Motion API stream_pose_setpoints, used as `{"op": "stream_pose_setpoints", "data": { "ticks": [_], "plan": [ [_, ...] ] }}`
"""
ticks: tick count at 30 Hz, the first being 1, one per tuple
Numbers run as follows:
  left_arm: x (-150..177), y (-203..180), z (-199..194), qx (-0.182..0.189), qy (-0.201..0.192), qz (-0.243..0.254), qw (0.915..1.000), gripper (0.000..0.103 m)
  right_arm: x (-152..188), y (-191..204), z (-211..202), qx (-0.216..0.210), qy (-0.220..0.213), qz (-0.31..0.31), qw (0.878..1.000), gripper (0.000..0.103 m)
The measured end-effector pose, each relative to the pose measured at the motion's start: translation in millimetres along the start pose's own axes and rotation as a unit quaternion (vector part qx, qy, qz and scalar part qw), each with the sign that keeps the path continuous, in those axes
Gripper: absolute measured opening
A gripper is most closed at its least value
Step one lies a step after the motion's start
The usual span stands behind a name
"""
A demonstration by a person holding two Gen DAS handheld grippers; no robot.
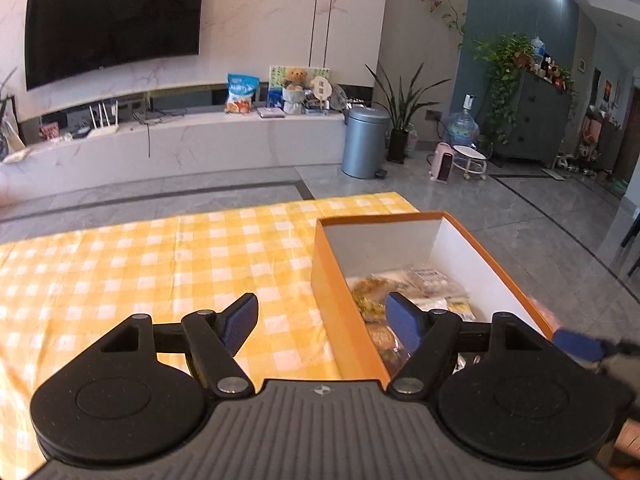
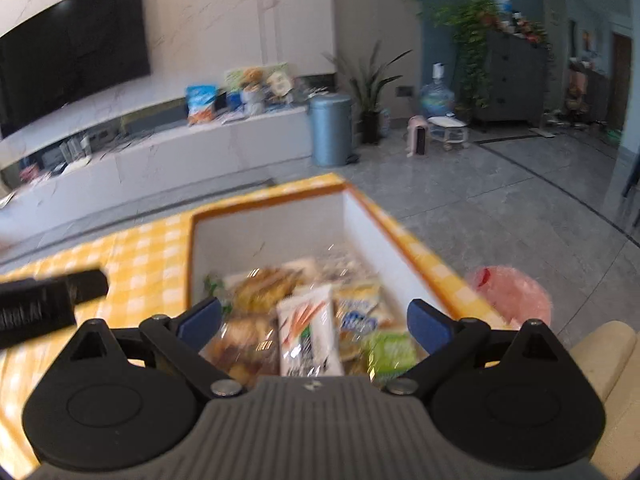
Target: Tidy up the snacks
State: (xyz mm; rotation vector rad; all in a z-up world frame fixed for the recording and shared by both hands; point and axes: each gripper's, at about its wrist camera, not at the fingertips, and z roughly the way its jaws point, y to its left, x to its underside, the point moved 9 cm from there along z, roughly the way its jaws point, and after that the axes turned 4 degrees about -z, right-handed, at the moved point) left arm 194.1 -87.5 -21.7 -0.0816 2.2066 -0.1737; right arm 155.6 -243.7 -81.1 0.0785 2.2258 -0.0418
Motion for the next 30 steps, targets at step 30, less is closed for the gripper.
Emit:
{"op": "stream_pose_setpoints", "data": {
  "ticks": [30],
  "plan": [
    [33,-2,-9,-0.006,0.001,0.010,0.9999,0.085,23,28,-24,-0.002,0.000,-0.036,0.999,0.097]
  ]
}}
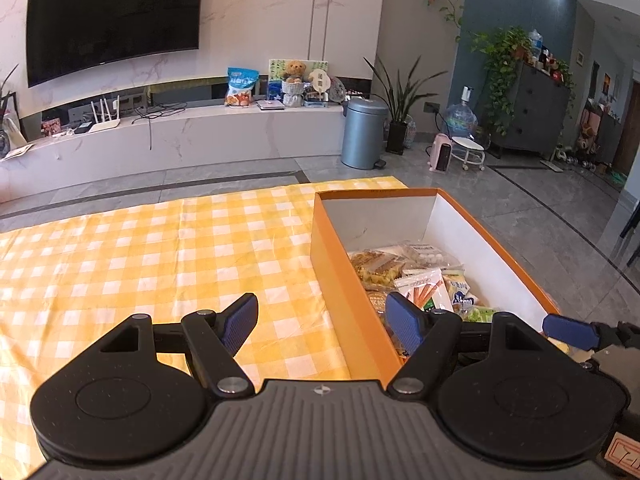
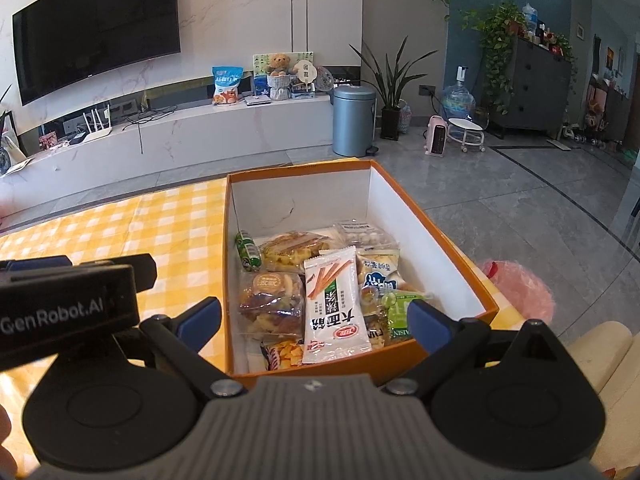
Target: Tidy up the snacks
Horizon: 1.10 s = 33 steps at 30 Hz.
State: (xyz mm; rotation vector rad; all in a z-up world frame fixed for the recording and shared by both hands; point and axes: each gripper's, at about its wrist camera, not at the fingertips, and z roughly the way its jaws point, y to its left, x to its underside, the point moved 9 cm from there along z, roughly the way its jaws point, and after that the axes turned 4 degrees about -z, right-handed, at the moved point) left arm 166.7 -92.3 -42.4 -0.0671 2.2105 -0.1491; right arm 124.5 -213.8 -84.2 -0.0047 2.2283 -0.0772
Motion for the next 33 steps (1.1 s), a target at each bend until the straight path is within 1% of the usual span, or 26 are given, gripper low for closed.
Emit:
{"op": "stream_pose_setpoints", "data": {
  "ticks": [8,12,33],
  "plan": [
    [3,-3,1,0.005,0.003,0.007,1.0000,0.085,2,0,4,-0.003,0.005,0.002,1.000,0.097],
    [4,-4,0,0.008,0.003,0.001,1.0000,0.085,3,-1,6,-0.007,0.008,0.005,1.000,0.097],
    [8,-3,4,0.004,0.009,-0.001,0.9999,0.085,8,-1,14,-0.005,0.012,-0.008,1.000,0.097]
  ]
}}
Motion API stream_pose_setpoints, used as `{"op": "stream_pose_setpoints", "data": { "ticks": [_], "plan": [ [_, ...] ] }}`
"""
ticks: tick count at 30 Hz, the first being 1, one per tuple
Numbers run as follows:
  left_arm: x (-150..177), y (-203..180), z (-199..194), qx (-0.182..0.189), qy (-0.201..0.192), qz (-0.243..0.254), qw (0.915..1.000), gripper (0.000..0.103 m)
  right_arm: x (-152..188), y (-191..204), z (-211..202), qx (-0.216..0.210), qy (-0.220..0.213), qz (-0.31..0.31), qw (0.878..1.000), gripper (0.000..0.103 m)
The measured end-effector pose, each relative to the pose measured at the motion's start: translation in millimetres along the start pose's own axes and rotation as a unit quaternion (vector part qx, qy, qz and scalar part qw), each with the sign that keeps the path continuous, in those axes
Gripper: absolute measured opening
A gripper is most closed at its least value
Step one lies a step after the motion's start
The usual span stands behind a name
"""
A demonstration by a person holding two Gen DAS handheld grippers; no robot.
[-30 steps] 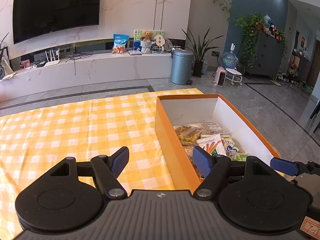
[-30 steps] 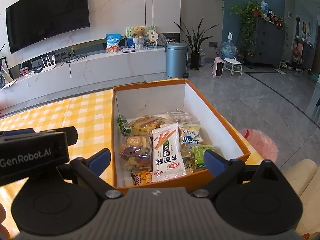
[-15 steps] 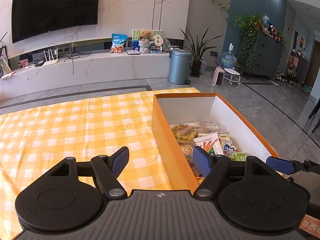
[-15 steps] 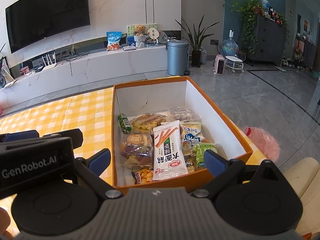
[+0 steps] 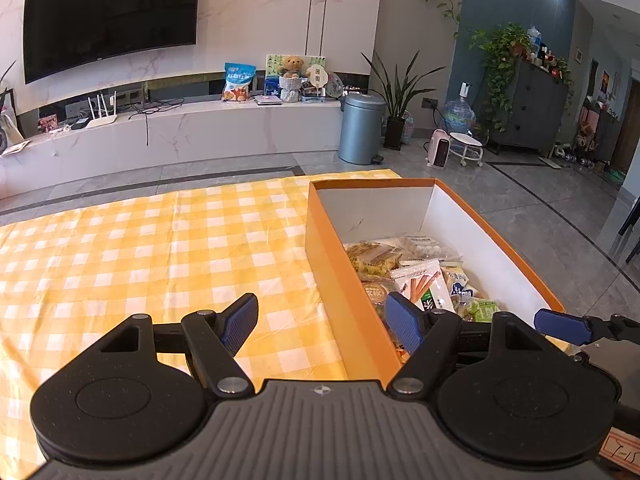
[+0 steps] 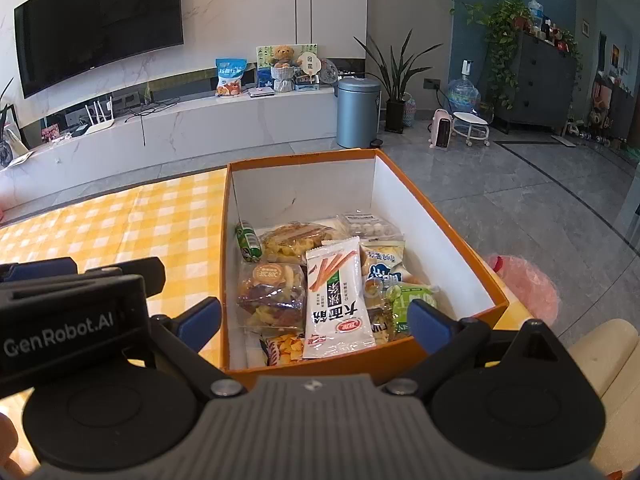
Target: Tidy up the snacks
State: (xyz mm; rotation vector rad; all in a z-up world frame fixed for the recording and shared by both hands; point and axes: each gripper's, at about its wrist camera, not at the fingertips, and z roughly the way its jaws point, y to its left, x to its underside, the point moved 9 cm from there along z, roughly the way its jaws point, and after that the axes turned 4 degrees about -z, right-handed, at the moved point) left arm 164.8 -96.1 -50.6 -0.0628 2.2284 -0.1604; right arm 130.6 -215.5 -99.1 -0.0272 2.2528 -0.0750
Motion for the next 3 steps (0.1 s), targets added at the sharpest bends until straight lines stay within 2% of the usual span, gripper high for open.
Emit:
{"op": "stream_pose_setpoints", "data": {
  "ticks": [3],
  "plan": [
    [-0.1,-0.1,1.4,-0.003,0.000,0.000,1.0000,0.085,1.3,0.0,1.7,-0.003,0.004,0.003,1.000,0.097]
  ]
}}
